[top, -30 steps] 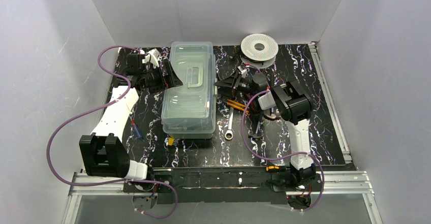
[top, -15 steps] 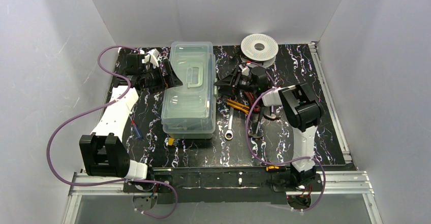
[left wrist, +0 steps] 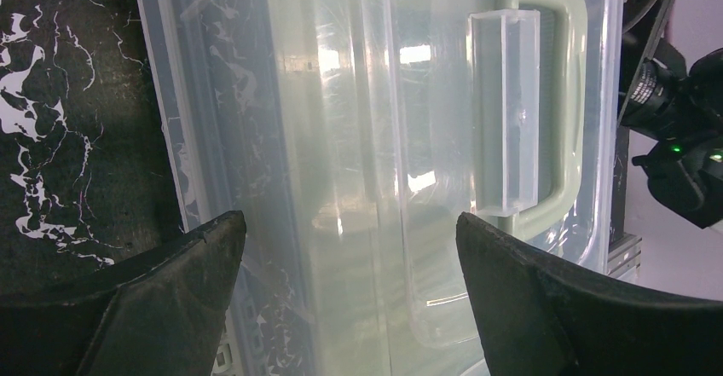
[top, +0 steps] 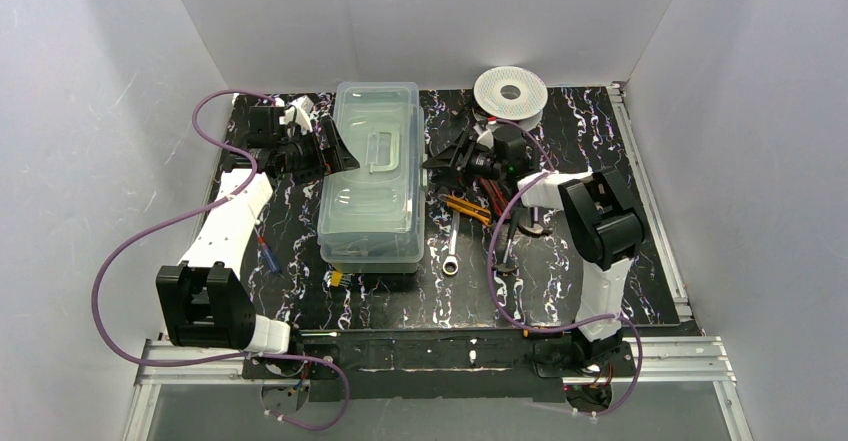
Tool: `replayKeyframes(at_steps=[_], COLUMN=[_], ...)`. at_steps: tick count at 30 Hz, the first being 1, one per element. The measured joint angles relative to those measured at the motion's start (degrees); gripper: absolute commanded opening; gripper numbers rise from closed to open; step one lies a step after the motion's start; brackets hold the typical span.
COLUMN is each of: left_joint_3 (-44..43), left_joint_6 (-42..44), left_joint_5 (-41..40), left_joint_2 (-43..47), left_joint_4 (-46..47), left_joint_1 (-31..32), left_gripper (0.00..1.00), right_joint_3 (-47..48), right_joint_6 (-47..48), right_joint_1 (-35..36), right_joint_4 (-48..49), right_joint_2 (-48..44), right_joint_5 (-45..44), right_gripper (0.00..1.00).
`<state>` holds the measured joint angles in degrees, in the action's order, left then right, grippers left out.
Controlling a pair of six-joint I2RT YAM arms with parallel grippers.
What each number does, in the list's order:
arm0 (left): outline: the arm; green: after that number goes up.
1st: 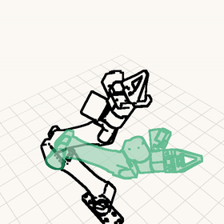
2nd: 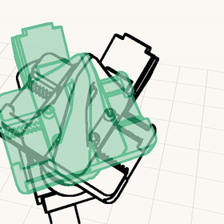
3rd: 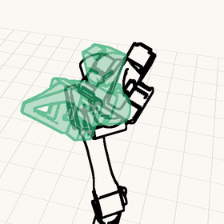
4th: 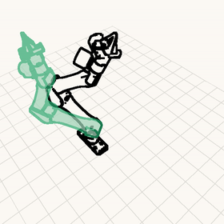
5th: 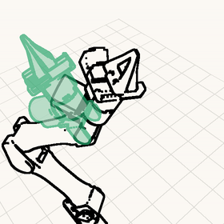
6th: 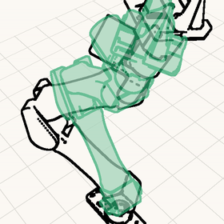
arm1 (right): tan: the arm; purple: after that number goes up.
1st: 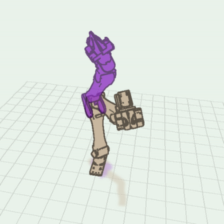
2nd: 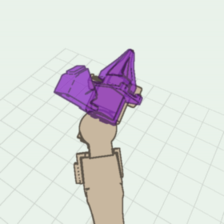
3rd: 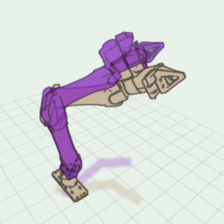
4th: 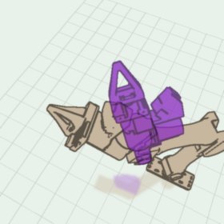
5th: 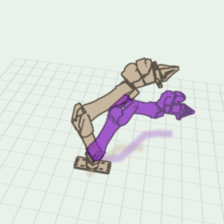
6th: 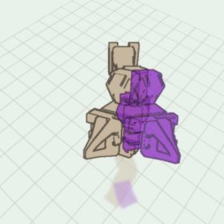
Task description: Pack the tool kit
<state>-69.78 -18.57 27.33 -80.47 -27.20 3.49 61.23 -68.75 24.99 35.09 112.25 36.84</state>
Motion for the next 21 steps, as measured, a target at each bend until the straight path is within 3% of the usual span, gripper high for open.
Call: replayKeyframes(at_steps=[9,13,17,21], left_joint_3=[0.04,0.07,0.07,0.07], left_joint_6=[0.0,-0.02,-0.04,-0.13], left_joint_5=[0.04,0.13,0.42,1.07], left_joint_2=[0.0,0.0,-0.24,-0.68], left_joint_4=[0.09,0.13,0.24,0.7], left_joint_1=[0.0,0.0,-0.02,-0.44], left_gripper=[0.91,0.91,0.91,0.9], right_joint_3=[-0.48,0.07,0.11,0.04], right_joint_6=[-16.06,-22.25,-26.51,-31.23], right_joint_1=[-0.98,-0.74,-0.55,-0.5], right_joint_4=[29.27,37.9,42.97,46.18], right_joint_2=[12.83,16.37,17.97,18.99], right_joint_5=[8.07,8.81,8.57,8.11], right_gripper=[0.85,0.85,0.79,0.63])
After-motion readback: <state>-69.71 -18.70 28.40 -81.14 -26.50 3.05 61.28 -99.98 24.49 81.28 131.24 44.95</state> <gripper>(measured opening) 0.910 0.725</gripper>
